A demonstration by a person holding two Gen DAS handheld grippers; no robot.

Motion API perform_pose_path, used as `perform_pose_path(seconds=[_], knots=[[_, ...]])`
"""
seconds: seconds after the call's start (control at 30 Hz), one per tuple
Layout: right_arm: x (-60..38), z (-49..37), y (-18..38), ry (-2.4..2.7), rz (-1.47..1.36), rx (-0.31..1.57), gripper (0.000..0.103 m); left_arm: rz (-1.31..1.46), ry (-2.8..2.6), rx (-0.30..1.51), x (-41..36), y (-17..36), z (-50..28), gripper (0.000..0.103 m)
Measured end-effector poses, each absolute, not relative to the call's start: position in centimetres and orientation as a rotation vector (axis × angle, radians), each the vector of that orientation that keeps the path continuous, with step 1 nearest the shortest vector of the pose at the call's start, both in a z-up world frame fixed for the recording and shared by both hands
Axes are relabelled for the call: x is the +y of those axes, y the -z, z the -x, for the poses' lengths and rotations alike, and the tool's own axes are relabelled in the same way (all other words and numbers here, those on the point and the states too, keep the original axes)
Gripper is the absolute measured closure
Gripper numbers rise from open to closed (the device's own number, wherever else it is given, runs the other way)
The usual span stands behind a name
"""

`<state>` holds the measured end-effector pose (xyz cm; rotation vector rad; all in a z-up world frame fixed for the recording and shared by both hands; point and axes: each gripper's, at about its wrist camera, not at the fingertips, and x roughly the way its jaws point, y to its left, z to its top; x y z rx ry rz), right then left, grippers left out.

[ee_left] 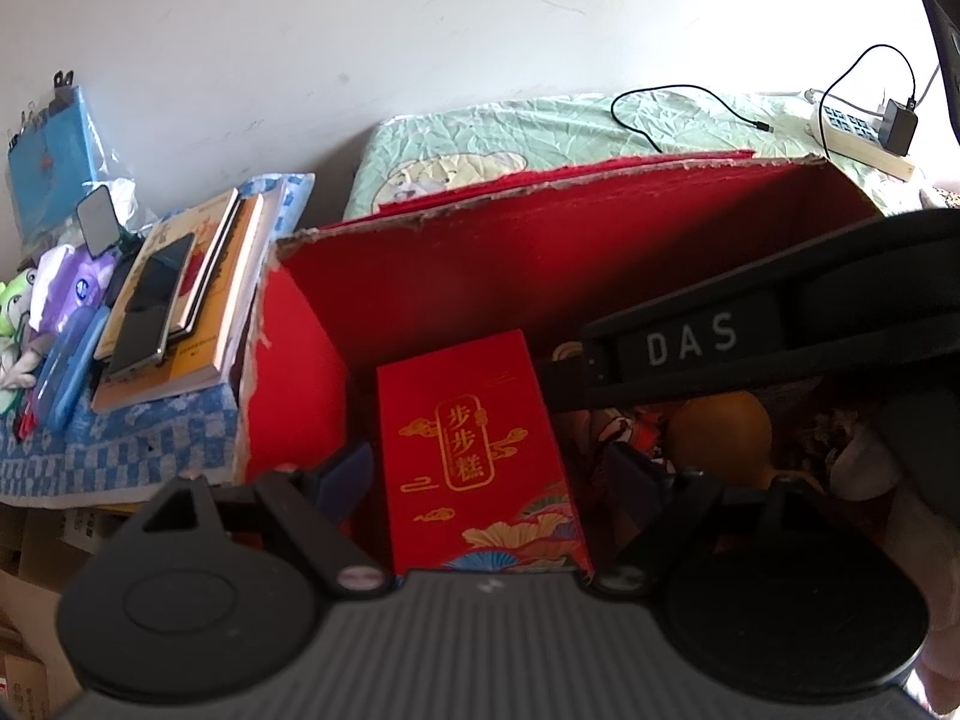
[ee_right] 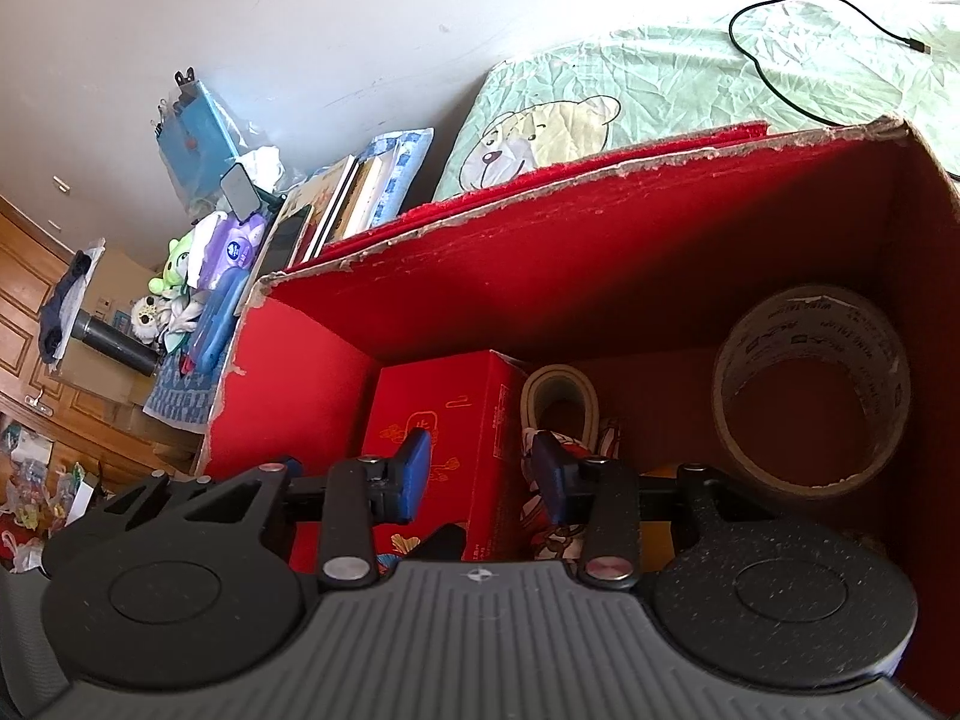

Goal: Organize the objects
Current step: 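Withdraw the right tool upward out of the red box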

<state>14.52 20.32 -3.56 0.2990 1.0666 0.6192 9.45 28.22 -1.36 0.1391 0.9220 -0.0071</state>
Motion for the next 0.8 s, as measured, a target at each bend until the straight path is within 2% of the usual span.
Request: perform_pose_path(seconds=[0.23,0.8], knots=[[20.0,-14.7,3.6,-0.594,-0.319,1.077,0.061,-0.141,0.001,0.921,28.3,1.4,-9.4,0.018],[16.8,-13.9,2.6,-0.402,-0.189,0.920,0.061,-0.166,0.014,0.931,28.1,1.4,-9.6,0.016]])
